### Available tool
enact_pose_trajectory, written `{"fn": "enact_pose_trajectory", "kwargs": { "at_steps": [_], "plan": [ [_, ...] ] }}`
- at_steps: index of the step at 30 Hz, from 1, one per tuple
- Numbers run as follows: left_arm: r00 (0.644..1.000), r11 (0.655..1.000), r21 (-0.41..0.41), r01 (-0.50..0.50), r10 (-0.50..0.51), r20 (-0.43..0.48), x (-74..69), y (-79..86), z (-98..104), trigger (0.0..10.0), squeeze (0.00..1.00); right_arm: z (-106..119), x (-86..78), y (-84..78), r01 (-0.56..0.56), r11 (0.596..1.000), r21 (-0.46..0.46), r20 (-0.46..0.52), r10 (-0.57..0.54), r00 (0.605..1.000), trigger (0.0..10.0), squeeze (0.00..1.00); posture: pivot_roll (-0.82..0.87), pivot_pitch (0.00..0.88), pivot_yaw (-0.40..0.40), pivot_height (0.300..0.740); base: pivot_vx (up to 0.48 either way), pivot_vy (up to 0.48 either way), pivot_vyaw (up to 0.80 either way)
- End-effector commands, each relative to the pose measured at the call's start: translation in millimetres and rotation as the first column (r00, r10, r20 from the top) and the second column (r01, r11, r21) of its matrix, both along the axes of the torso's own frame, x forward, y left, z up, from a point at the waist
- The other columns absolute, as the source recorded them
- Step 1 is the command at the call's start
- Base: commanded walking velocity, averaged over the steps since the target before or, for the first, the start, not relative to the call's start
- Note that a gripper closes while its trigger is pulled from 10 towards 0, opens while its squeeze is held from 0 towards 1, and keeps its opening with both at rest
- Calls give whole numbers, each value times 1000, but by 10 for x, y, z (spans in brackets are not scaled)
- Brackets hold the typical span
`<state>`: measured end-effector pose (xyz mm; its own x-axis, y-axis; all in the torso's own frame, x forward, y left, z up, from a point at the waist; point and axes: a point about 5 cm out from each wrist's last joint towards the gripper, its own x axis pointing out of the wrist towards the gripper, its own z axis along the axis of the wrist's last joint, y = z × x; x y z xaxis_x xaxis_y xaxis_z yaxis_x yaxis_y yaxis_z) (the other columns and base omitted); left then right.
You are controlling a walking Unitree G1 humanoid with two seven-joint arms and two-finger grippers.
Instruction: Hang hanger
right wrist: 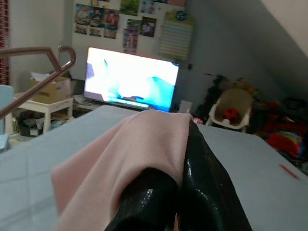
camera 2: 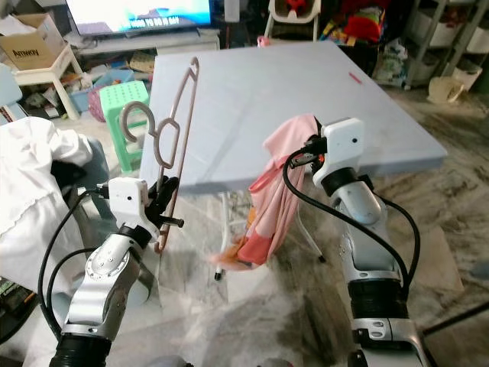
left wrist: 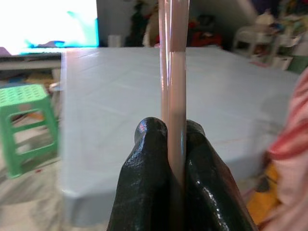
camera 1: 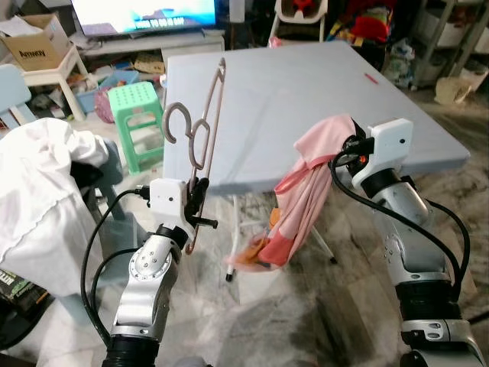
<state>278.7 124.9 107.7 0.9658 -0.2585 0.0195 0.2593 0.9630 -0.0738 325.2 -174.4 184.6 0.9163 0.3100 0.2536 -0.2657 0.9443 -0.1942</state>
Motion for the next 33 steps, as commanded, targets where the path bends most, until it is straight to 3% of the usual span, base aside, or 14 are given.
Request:
{"fn": "enact_pose_trajectory", "kwargs": {
  "at_steps": [1,4,5,6,11,12,14,17,21,26,30,31,33],
  "plan": [
    [1000,1000,3,-12,12,14,20,25,44,10000,0,219,89,19,-3,1000,-17,77,5,997,10000,0,1,0,13,740,465,0,0],
    [1000,1000,1,-9,9,14,19,9,44,10000,0,394,242,35,-7,1000,-15,111,9,994,10000,0,2,0,12,740,465,0,0],
    [1000,1000,1,-7,7,13,20,-5,44,10000,0,570,364,75,-21,1000,-20,142,23,990,10000,0,8,0,5,740,465,0,0],
    [1000,1000,1,-7,7,13,20,-5,44,10000,0,570,364,75,-21,1000,-20,142,23,990,10000,0,8,0,5,740,465,0,0],
    [1000,1000,-7,-14,14,18,24,-17,56,10000,0,1070,636,176,-23,999,-25,211,28,977,10000,0,20,0,-10,740,461,0,0],
    [1000,1000,-8,-19,19,17,19,-10,53,10000,0,1298,702,202,-22,999,-29,248,29,968,10000,0,25,0,-20,740,461,0,0],
    [1000,1000,-9,-23,24,16,13,-6,47,10000,0,1509,740,221,-17,999,-36,287,27,958,10000,0,26,0,-23,740,461,0,0],
    [999,999,-11,-32,32,14,4,-11,36,10000,0,2062,716,272,-33,999,8,402,27,915,10000,0,30,0,-35,740,461,0,0],
    [998,998,-9,-68,69,15,11,-20,35,10000,0,2370,645,314,-59,997,51,483,27,875,10000,0,32,0,-49,740,440,0,0],
    [995,995,10,-96,96,19,18,-27,27,10000,0,2383,643,316,-71,994,80,494,22,869,10000,0,31,0,-54,740,0,0,0],
    [995,995,7,-98,98,18,18,-39,24,10000,0,2026,749,295,-54,997,50,407,29,913,10000,0,30,0,-54,740,0,0,0],
    [995,995,7,-98,98,18,18,-39,24,10000,0,2026,749,295,-54,997,50,407,29,913,10000,0,30,0,-54,740,0,0,0],
    [995,995,11,-95,95,20,19,-42,25,10000,0,1431,874,304,-37,995,-90,204,55,978,10000,0,30,0,-54,740,0,0,0]
  ]
}}
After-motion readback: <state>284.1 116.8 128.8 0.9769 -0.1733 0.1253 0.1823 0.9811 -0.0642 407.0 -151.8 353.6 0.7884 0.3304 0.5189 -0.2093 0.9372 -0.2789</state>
